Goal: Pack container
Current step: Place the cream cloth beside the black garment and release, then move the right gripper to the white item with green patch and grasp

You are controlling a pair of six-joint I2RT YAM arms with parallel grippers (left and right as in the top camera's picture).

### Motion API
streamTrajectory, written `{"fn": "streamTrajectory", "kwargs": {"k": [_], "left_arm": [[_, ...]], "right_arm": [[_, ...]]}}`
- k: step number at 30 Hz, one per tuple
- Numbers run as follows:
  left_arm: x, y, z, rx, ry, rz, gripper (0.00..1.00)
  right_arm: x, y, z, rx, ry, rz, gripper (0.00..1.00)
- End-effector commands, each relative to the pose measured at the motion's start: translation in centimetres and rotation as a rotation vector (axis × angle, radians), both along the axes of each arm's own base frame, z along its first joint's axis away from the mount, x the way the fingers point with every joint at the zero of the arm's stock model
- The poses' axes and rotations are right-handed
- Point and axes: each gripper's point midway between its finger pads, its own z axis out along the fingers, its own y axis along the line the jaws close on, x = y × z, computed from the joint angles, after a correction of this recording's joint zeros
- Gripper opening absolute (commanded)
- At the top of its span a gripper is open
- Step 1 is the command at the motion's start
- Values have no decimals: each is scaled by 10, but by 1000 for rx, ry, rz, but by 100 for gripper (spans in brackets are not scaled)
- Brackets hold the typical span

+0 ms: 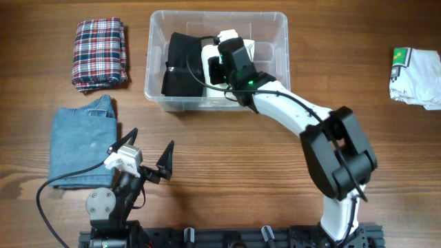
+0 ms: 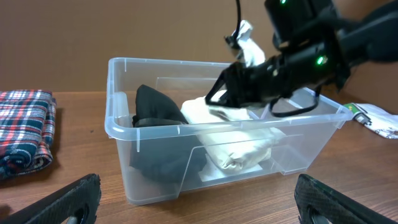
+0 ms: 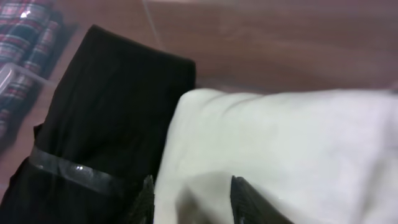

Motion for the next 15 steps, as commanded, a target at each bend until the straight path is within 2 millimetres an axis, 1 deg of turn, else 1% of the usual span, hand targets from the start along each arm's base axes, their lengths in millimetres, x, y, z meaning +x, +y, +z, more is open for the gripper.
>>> {"fn": "streamTrajectory", "kwargs": {"k": [1,2,3,4,5,7,8,9,10,12,13,15], "left_arm": [[1,2,-1,12,-7,9,100],[1,2,-1,12,-7,9,100],[1,2,-1,12,-7,9,100],[1,2,-1,12,-7,9,100],[1,2,-1,12,-7,9,100],[1,2,-1,11,-6,9,100],[1,2,-1,11,-6,9,100],[1,2,-1,12,-7,9,100],[1,2,-1,12,-7,9,100],[1,2,-1,12,-7,9,100],[1,2,-1,12,-7,9,100],[1,2,-1,11,-6,9,100]], "right_arm": [[22,-67,147,-91,-280,-194,57],[22,-89,163,-134,-299,-244,65],[20,-112,177,-170,-313,-296,68],[18,-137,187,-198,-317,-353,76],[15,-185,197,-246,-303,-445,86],[10,-245,195,-298,-251,-556,87],[7,-282,188,-346,-207,-603,87],[4,-302,182,-383,-177,-618,87],[1,-329,168,-445,-114,-595,87],[-8,-366,136,-539,4,-501,88],[-12,-385,123,-568,51,-504,91],[-22,-424,100,-629,139,-556,91]]}}
